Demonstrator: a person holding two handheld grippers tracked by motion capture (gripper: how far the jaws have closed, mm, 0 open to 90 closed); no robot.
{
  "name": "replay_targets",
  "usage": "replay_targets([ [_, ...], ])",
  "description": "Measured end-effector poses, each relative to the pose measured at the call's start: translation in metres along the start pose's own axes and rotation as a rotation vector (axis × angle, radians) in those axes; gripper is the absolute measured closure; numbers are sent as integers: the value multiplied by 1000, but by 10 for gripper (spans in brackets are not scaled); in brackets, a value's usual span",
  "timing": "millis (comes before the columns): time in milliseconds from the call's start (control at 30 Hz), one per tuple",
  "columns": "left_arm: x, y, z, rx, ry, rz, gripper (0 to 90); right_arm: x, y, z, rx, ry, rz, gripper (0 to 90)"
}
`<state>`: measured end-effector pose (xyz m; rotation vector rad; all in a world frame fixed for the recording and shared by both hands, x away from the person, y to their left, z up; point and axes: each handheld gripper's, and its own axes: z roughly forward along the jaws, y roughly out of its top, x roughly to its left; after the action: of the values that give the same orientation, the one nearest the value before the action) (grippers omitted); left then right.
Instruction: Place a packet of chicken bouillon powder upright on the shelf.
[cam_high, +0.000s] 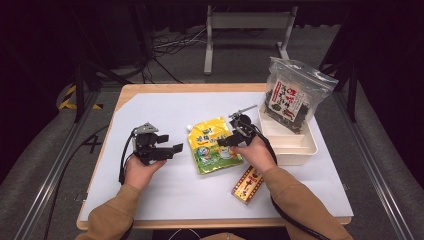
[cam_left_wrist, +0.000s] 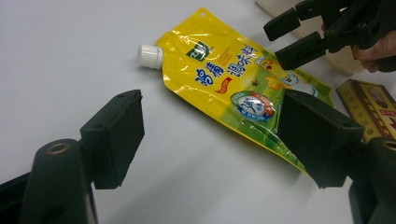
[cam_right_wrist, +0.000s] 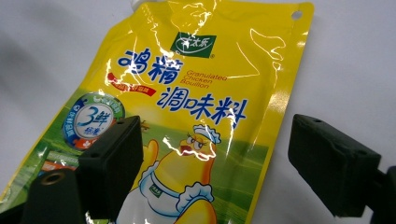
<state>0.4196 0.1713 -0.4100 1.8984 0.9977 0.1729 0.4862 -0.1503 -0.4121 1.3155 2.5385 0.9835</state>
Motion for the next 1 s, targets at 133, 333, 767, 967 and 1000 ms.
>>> replay_targets([
  [133, 0, -3, -3, 4, 10, -4, 228, 0, 0, 6, 13, -2, 11, 159],
  [333, 1, -5, -5, 7, 19, 2, 230, -1, 0, 13, 35, 6, 22, 158],
  [767, 0, -7, -6, 9, 17, 1, 231, -5, 2, 18, 61, 6, 51, 179],
  [967, -1, -7, -5, 12, 15, 5, 232, 0, 5, 20, 77, -17, 40, 224],
  [1000, -1, -7, -5, 12, 15, 5, 232, 2, 5, 20, 79, -24, 33, 242],
])
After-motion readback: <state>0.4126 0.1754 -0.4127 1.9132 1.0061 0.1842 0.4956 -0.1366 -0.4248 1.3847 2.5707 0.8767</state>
